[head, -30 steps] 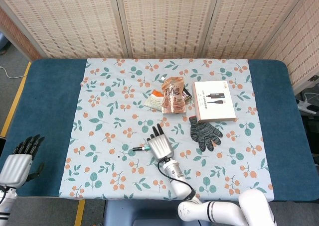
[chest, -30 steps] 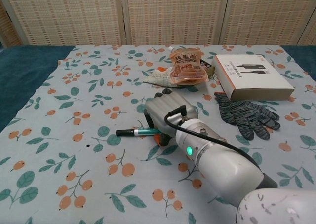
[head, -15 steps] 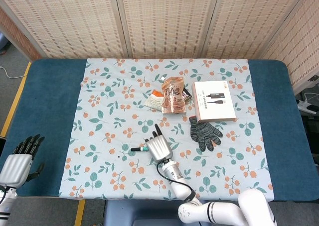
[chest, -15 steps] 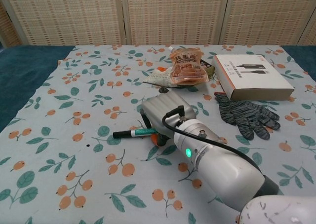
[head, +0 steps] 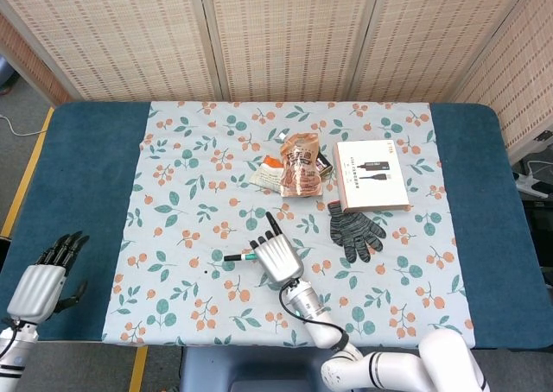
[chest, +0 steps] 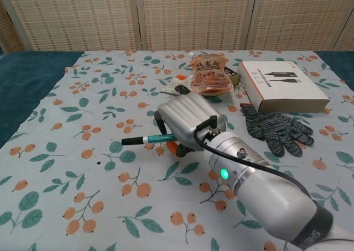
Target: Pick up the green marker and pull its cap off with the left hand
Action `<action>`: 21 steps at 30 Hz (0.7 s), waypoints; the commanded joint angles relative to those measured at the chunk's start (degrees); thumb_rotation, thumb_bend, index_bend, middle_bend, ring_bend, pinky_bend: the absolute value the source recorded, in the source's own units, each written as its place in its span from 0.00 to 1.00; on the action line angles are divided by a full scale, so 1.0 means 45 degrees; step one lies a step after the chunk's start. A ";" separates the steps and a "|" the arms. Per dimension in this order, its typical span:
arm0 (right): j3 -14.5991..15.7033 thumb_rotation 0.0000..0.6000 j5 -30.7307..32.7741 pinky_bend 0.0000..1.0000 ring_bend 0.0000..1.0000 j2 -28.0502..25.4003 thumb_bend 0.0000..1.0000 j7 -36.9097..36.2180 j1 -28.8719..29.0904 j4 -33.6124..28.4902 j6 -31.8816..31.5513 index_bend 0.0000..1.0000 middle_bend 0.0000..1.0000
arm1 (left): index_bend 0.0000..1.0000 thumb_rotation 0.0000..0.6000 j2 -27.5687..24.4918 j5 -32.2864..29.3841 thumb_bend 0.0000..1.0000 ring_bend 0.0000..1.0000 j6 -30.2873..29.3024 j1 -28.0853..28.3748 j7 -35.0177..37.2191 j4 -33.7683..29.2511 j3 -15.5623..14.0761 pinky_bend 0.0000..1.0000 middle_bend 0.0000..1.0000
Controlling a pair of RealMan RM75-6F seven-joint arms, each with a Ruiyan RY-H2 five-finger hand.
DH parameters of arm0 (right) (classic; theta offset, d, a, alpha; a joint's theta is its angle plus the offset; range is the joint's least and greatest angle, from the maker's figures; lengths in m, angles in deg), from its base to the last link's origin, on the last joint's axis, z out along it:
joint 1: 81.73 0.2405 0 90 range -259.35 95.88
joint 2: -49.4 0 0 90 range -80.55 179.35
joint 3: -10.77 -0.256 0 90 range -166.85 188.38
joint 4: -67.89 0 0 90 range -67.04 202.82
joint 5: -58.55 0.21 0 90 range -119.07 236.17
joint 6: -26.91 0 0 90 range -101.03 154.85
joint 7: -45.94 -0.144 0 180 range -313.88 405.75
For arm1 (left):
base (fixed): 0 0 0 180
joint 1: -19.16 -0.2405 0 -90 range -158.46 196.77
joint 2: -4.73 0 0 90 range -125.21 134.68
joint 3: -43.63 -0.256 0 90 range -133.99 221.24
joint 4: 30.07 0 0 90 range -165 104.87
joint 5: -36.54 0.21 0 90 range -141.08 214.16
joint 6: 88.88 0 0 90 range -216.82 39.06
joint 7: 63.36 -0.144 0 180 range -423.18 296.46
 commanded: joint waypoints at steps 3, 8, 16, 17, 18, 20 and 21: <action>-0.0033 1.00 -0.0217 0.04 0.43 -0.1113 0.40 -0.0127 -0.0418 -0.1318 -0.0257 0.99 0.76 | 0.19 1.00 0.1228 0.0468 0.44 0.12 0.0595 0.0851 0.0793 0.0192 0.0203 0.39 0.18; -0.0125 1.00 -0.0088 0.04 0.43 -0.1638 0.40 -0.0289 -0.0647 -0.1806 -0.0215 0.99 0.76 | 0.32 1.00 0.2723 -0.0002 0.44 0.26 0.1521 0.1614 -0.0244 -0.0404 0.0628 0.52 0.34; -0.0444 1.00 0.0211 0.04 0.43 -0.1778 0.40 -0.0535 -0.0650 -0.1769 0.0106 0.99 0.76 | 0.37 1.00 0.5665 -0.1349 0.38 0.34 0.1968 0.2679 -0.3744 -0.0516 0.1777 0.60 0.47; -0.0494 1.00 0.0268 0.04 0.43 -0.1750 0.40 -0.0554 -0.0630 -0.1764 0.0156 0.99 0.76 | 0.37 1.00 0.5950 -0.1404 0.38 0.35 0.1877 0.2767 -0.4061 -0.0404 0.1891 0.60 0.47; -0.0561 1.00 0.0336 0.04 0.43 -0.1701 0.40 -0.0583 -0.0610 -0.1773 0.0196 0.99 0.76 | 0.37 1.00 0.6286 -0.1514 0.38 0.35 0.1804 0.2885 -0.4417 -0.0254 0.2038 0.60 0.48; -0.0627 1.00 0.0383 0.05 0.43 -0.1621 0.40 -0.0588 -0.0577 -0.1767 0.0218 0.99 0.76 | 0.37 1.00 0.6698 -0.1733 0.38 0.36 0.1789 0.3068 -0.4745 -0.0067 0.2266 0.61 0.48; -0.0648 1.00 0.0393 0.05 0.43 -0.1564 0.40 -0.0582 -0.0558 -0.1750 0.0223 0.99 0.76 | 0.37 1.00 0.6914 -0.1867 0.38 0.36 0.1806 0.3183 -0.4844 0.0030 0.2395 0.61 0.49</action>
